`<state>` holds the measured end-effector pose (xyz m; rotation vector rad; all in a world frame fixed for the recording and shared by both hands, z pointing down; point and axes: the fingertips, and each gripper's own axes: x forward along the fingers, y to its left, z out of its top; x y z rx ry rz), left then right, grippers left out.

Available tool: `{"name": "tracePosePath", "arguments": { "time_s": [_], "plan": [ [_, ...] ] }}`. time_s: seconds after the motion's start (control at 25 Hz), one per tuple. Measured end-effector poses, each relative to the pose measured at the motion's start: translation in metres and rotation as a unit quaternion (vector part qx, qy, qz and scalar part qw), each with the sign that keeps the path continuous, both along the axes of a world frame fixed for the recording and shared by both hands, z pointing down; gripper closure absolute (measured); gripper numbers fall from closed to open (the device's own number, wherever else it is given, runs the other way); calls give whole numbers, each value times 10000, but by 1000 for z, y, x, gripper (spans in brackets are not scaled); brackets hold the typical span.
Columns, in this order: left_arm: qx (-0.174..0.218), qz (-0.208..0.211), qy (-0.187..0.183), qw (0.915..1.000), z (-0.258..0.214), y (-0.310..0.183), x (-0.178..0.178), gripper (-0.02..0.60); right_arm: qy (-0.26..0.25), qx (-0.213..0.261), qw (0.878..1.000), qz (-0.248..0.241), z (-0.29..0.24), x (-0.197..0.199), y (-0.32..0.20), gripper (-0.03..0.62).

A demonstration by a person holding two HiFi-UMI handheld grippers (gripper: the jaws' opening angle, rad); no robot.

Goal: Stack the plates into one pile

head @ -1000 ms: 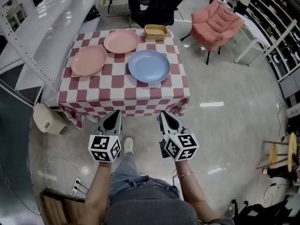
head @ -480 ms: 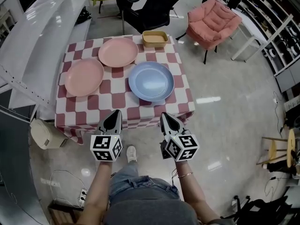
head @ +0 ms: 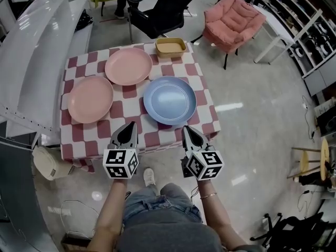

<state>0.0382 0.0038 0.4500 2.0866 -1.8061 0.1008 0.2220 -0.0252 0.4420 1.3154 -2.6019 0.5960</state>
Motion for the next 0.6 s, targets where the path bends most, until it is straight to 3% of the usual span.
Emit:
{"name": "tracePosePath", "arguments": {
  "time_s": [0.32, 0.6],
  "plan": [
    [-77, 127, 185, 9997, 7, -30, 4, 566, 175, -4, 9998, 125, 6, 9, -25, 585],
    [-209, 60, 52, 9998, 19, -59, 9, 565, 158, -28, 9997, 174, 13, 20, -59, 585]
  ]
}}
